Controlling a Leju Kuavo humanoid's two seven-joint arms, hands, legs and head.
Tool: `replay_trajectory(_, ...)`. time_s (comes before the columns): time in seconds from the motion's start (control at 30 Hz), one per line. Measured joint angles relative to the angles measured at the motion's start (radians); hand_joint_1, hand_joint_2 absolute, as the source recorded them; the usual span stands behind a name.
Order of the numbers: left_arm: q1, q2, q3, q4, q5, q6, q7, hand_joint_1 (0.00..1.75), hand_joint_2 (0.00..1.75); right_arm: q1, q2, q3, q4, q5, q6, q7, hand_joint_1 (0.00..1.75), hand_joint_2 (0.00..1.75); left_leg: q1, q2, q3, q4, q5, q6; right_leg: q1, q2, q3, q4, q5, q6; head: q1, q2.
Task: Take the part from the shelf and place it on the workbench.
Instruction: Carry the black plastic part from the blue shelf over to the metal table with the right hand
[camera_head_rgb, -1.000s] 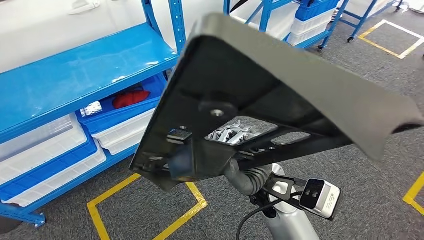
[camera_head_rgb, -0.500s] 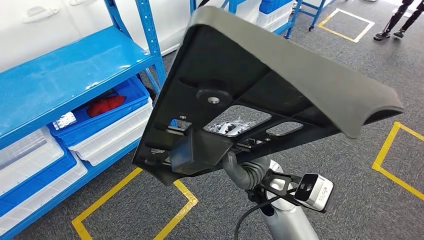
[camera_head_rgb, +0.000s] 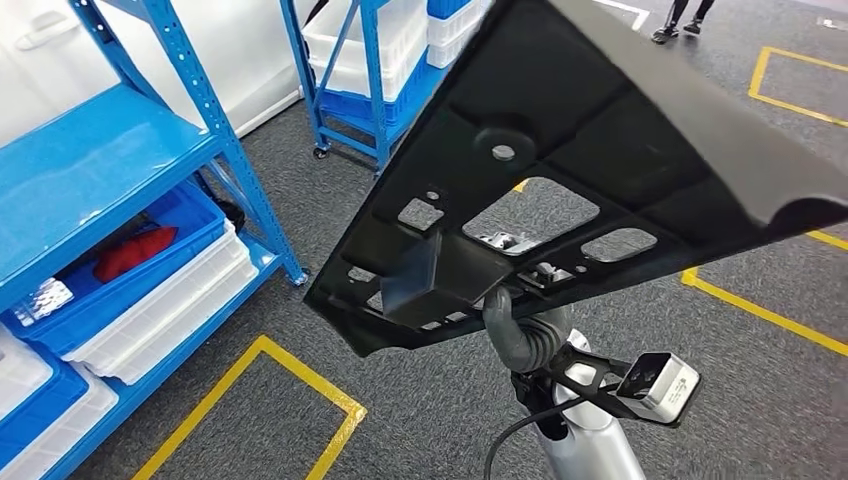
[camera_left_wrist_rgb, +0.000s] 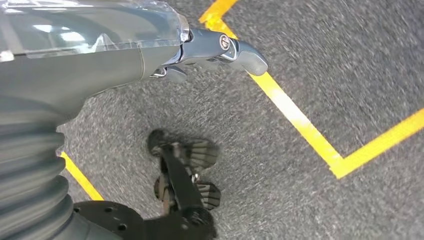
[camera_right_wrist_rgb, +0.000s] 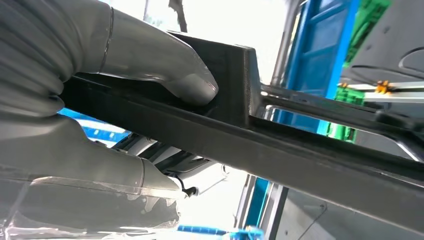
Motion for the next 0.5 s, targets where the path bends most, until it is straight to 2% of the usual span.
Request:
replay_trajectory(0.03,0.000,0.004,0.000,0.000,0.000,0.004,0.009,0.00,1.75,0.005,0.000,-0.006,-0.001,0.001,0.003,0.000,1.75,1.75,0.001,-0.018,0.019,-0.043,0.012,0.003,0.000,0.011,-0.003,0.002,0.001,0.006,0.000,0.000)
replay_trajectory(0.07,0.000,0.006,0.001,0.000,-0.002,0.008,0.019,0.00,1.75,0.012,0.000,-0.013,-0.002,0.003,0.005,0.000,1.75,1.75,0.001,-0.029,0.027,-0.061,0.012,0.007,-0.001,0.021,-0.007,0.002,0.004,0.013,0.000,0.000)
replay_trajectory(0.13,-0.001,0.011,0.001,0.000,-0.008,0.017,0.045,0.00,1.75,0.032,0.000,-0.029,-0.011,0.014,0.007,0.000,1.75,1.75,-0.001,-0.016,0.028,-0.068,0.015,0.019,-0.003,0.038,-0.013,-0.001,0.010,0.028,0.000,0.000)
replay_trajectory(0.17,-0.003,0.012,0.001,0.000,-0.010,0.022,0.061,0.00,1.75,0.042,0.000,-0.036,-0.018,0.021,0.005,0.000,1.75,1.75,0.000,-0.006,0.030,-0.073,0.019,0.026,-0.003,0.031,-0.017,0.003,0.007,0.033,0.000,0.000)
replay_trajectory(0.23,-0.003,0.012,0.001,0.000,-0.011,0.032,0.094,0.00,1.75,0.059,0.000,-0.045,-0.033,0.031,0.001,0.000,1.75,1.75,0.002,0.018,0.033,-0.083,0.027,0.040,0.001,-0.015,-0.044,0.060,-0.030,0.040,0.000,0.000)
replay_trajectory(0.27,0.000,0.012,0.001,0.000,-0.010,0.035,0.108,0.00,1.75,0.068,0.000,-0.047,-0.040,0.033,0.000,0.000,1.75,1.75,-0.001,0.031,0.033,-0.084,0.027,0.043,0.001,-0.046,-0.072,0.119,-0.064,0.041,0.000,0.000)
replay_trajectory(0.3,0.003,0.012,0.002,0.000,-0.007,0.039,0.120,0.00,1.75,0.076,0.000,-0.049,-0.045,0.034,-0.002,0.000,1.75,1.75,-0.003,0.044,0.033,-0.084,0.027,0.046,0.000,-0.065,-0.104,0.188,-0.097,0.043,0.000,0.000)
replay_trajectory(0.33,0.006,0.012,0.004,0.000,-0.005,0.043,0.129,0.00,1.75,0.086,0.000,-0.050,-0.047,0.035,-0.005,0.000,1.75,1.75,-0.004,0.057,0.032,-0.084,0.026,0.047,-0.002,-0.074,-0.133,0.249,-0.120,0.045,0.000,0.000)
replay_trajectory(0.37,0.008,0.012,0.005,0.000,-0.004,0.046,0.135,0.00,1.75,0.095,0.000,-0.053,-0.049,0.035,-0.008,0.000,1.75,1.75,-0.005,0.071,0.032,-0.084,0.025,0.047,-0.004,-0.079,-0.148,0.281,-0.126,0.047,0.000,0.000)
replay_trajectory(0.4,0.009,0.010,0.006,0.000,-0.002,0.049,0.142,0.00,1.75,0.104,-0.001,-0.056,-0.050,0.036,-0.010,0.000,1.75,1.75,-0.005,0.083,0.033,-0.084,0.023,0.046,-0.006,-0.083,-0.141,0.274,-0.113,0.049,0.000,0.000)
replay_trajectory(0.43,0.009,0.008,0.007,0.000,-0.003,0.052,0.149,0.00,1.75,0.110,-0.002,-0.058,-0.051,0.039,-0.011,0.000,1.75,1.75,-0.005,0.095,0.034,-0.083,0.022,0.044,-0.008,-0.091,-0.114,0.228,-0.086,0.049,0.000,0.000)
replay_trajectory(0.5,0.009,0.000,0.008,0.000,-0.005,0.055,0.161,0.00,1.75,0.114,-0.003,-0.060,-0.053,0.047,-0.010,0.000,1.75,1.75,-0.009,0.115,0.038,-0.080,0.015,0.037,-0.004,-0.135,-0.035,0.089,-0.035,0.045,0.000,0.000)
